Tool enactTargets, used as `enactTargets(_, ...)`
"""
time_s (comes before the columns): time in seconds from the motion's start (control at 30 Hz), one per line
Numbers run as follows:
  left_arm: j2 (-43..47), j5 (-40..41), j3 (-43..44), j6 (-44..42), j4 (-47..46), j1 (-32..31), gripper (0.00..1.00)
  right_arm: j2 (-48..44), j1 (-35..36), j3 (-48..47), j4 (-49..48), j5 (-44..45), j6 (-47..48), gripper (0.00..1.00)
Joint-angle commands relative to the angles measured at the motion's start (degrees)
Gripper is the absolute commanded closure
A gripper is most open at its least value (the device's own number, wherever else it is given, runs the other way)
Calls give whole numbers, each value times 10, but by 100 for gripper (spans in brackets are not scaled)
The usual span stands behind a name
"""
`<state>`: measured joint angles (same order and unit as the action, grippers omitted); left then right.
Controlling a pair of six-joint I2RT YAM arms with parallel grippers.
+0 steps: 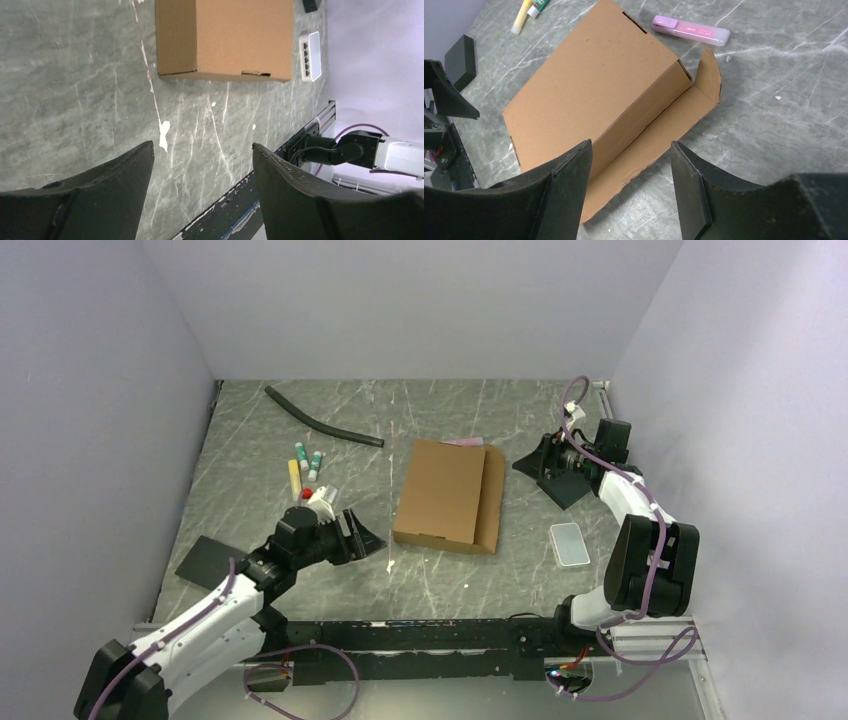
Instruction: Fold the paper box
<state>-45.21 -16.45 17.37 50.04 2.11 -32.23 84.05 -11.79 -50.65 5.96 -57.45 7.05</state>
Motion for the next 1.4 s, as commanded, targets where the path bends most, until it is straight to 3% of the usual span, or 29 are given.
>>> enactTargets(0.0, 54, 39, 7, -7, 24, -1, 20, -18, -1, 0, -21, -31, 10, 37)
enactTargets(0.33, 79, 40, -1, 0, 30, -1, 10, -17, -3, 3, -16, -36, 23, 37)
enactTargets(0.9, 66, 41, 12, -15, 32, -1, 10, -11, -4, -1, -9, -59, 33, 37)
enactTargets(1.37, -21, 18, 80, -69, -17, -1, 9, -14, -5, -4, 13, -42, 67, 36)
